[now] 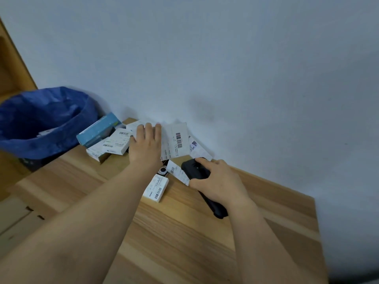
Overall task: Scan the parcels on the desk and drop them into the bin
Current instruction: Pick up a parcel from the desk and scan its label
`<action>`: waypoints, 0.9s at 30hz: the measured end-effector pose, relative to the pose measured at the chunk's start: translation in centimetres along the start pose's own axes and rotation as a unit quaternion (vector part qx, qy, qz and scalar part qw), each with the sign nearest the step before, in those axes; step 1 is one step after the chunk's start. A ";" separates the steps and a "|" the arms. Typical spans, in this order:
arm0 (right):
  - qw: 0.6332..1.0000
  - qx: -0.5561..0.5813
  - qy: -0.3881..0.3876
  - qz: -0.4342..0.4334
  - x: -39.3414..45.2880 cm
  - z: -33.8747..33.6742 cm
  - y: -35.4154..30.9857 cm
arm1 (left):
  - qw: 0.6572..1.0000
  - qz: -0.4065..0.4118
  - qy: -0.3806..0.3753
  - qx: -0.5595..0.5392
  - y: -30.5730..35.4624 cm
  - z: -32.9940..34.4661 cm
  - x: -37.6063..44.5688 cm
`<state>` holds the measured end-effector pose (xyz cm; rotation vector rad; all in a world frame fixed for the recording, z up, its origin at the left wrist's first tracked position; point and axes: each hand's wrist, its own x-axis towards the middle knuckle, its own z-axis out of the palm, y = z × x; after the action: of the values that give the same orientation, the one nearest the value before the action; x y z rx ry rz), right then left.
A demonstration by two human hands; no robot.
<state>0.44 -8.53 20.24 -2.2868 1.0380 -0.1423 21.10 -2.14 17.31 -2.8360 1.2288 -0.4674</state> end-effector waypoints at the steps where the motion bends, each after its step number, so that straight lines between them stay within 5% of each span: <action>1: 1.000 0.007 0.004 -0.001 -0.2 0.0 -0.1 | 1.000 -0.006 -0.007 -0.002 -0.1 -0.3 -0.3; 5: 0.997 0.066 0.037 -0.002 -0.9 0.6 -0.4 | 0.996 -0.065 -0.064 0.000 -0.6 -1.0 -1.6; 13: 0.978 0.157 0.139 0.008 -1.4 3.5 -3.6 | 0.959 -0.213 -0.094 -0.163 -3.5 -2.1 -7.9; 20: 0.981 0.152 0.095 -0.067 -1.2 8.7 -11.5 | 0.906 -0.359 -0.072 -0.210 -11.3 -2.3 -13.3; 27: 0.977 0.145 0.035 -0.152 -3.4 17.8 -24.0 | 0.879 -0.441 0.005 -0.181 -25.8 -3.4 -19.2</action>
<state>19.58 14.61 20.25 -2.1671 0.6442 -0.4713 26.05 29.75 18.88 -3.5861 -0.1008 -0.2523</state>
